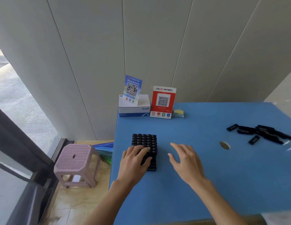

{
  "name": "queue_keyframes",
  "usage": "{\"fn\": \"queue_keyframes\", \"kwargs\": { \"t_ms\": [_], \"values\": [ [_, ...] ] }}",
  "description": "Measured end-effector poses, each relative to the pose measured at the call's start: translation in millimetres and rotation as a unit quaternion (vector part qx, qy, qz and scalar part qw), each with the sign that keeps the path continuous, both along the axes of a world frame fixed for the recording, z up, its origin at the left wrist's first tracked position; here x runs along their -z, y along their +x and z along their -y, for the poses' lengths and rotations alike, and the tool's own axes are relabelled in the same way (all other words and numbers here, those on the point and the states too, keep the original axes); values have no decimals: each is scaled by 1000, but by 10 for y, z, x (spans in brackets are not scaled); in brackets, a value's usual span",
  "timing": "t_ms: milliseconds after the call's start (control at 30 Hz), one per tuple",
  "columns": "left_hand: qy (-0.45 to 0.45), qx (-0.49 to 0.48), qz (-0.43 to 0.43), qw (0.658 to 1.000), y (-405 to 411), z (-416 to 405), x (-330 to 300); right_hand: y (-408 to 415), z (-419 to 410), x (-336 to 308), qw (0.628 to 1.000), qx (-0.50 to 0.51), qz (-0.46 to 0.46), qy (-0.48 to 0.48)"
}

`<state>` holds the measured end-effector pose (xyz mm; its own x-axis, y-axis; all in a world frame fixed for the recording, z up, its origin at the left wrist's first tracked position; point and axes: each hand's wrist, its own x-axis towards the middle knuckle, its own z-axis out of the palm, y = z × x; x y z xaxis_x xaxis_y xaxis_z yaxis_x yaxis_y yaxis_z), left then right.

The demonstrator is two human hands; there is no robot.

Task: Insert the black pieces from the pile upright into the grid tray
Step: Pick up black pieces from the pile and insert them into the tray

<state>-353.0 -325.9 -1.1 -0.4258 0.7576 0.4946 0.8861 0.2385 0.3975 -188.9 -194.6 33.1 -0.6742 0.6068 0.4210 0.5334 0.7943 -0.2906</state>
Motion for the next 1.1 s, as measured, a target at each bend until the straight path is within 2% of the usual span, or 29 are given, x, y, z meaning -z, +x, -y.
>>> {"fn": "queue_keyframes", "kwargs": {
  "t_ms": [267, 700, 867, 1100],
  "values": [
    [-14, -14, -17, 1000, 774, -361, -124, 814, -446, -83, 1000, -2, 16, -10],
    [-123, -5, 35, 992, 2764, -1352, -250, 2945, -1456, -235, 996, 17, 54, -62],
    [-154, 11, 50, 987, 3150, -1754, -215, 3435, -1883, -195, 993, 38, 72, -87],
    [-186, 29, 69, 980, 3384, -2454, -43, 3712, -2576, -80, 987, 57, 101, -111]
  ]
}}
